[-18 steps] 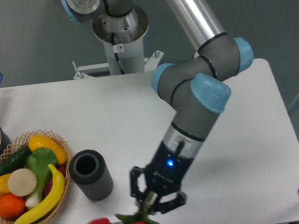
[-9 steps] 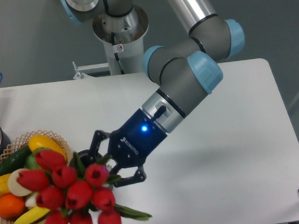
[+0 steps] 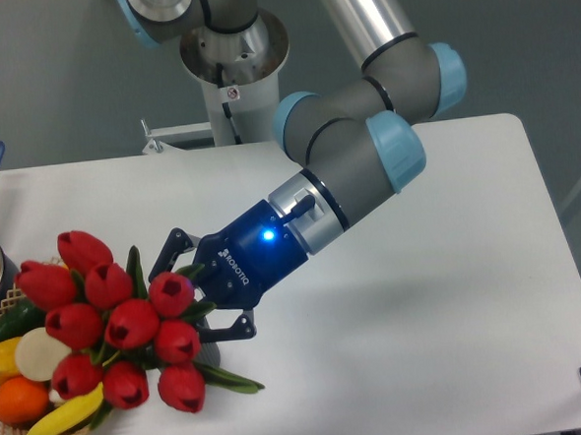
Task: Insert the flowers into the vase
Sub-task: 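Lower the tulip stems into the grey vase opening, then push the tulips deeper into the vase and open the gripper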
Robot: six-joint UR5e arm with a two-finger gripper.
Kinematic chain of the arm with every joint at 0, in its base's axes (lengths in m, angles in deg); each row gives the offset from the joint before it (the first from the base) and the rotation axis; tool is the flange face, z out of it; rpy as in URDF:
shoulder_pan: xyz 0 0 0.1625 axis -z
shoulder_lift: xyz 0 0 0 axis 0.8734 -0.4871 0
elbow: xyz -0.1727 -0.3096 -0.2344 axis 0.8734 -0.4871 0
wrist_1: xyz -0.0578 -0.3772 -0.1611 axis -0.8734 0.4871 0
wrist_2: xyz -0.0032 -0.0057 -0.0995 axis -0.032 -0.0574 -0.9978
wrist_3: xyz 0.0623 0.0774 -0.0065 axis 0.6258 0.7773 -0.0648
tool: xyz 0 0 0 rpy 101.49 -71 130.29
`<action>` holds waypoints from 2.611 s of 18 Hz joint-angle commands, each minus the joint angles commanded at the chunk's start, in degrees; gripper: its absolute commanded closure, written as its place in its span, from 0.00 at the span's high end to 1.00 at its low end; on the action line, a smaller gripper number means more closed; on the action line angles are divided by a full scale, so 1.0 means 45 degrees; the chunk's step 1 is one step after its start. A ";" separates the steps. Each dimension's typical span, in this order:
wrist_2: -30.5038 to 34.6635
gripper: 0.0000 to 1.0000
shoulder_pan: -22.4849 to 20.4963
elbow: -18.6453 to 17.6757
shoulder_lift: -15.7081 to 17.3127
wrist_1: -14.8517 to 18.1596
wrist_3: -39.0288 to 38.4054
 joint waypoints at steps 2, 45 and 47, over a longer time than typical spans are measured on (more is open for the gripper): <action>-0.0099 0.22 0.0000 -0.0430 0.0235 -0.0019 0.0410; 0.0135 0.53 -0.0156 -0.3986 -0.0409 0.0000 0.6525; 0.0135 0.56 -0.0195 -0.4006 -0.0409 0.0000 0.6525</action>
